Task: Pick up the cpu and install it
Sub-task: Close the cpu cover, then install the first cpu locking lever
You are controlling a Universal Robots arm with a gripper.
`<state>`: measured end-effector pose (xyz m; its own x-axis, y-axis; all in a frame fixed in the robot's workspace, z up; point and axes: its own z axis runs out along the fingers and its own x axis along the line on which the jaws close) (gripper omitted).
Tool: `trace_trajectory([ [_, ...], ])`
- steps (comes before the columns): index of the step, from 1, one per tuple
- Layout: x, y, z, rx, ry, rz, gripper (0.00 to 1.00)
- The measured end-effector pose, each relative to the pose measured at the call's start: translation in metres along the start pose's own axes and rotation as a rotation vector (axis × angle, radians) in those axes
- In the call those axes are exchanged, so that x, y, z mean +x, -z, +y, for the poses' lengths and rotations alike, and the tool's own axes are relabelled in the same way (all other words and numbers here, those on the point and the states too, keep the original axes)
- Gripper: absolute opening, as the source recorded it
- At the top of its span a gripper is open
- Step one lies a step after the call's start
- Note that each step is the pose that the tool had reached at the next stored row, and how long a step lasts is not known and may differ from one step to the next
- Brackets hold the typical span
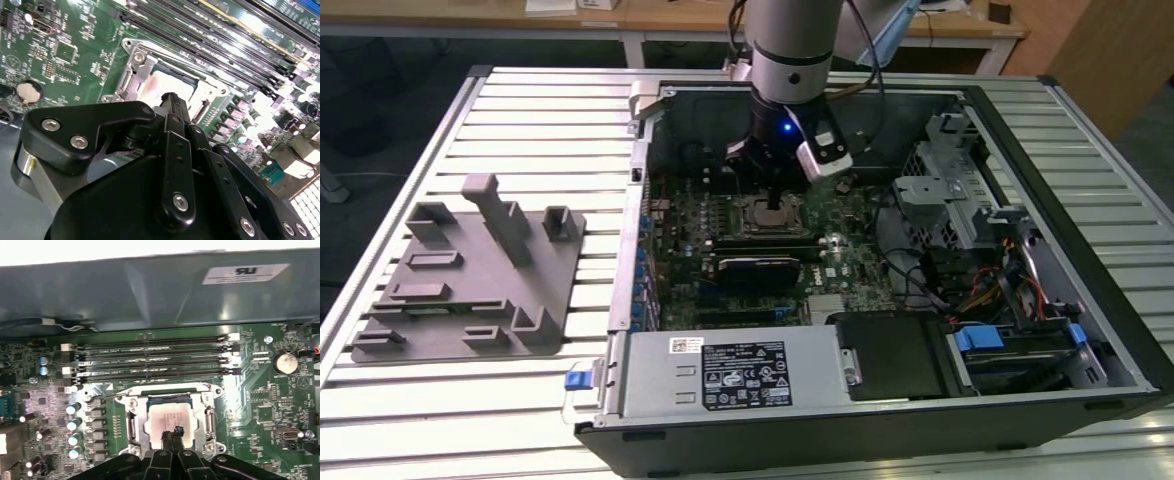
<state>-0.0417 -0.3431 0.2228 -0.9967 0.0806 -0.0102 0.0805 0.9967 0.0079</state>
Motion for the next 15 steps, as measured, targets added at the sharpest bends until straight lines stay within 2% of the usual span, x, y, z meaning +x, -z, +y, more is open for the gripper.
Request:
trace_trajectory([
  [7,-0.0049,0.0001,0.0004,0.0000,0.000,0.0000,0.11],
  [15,-0.0049,0.0016,0.0004,0.0001,0.000,0.0000,0.11],
])
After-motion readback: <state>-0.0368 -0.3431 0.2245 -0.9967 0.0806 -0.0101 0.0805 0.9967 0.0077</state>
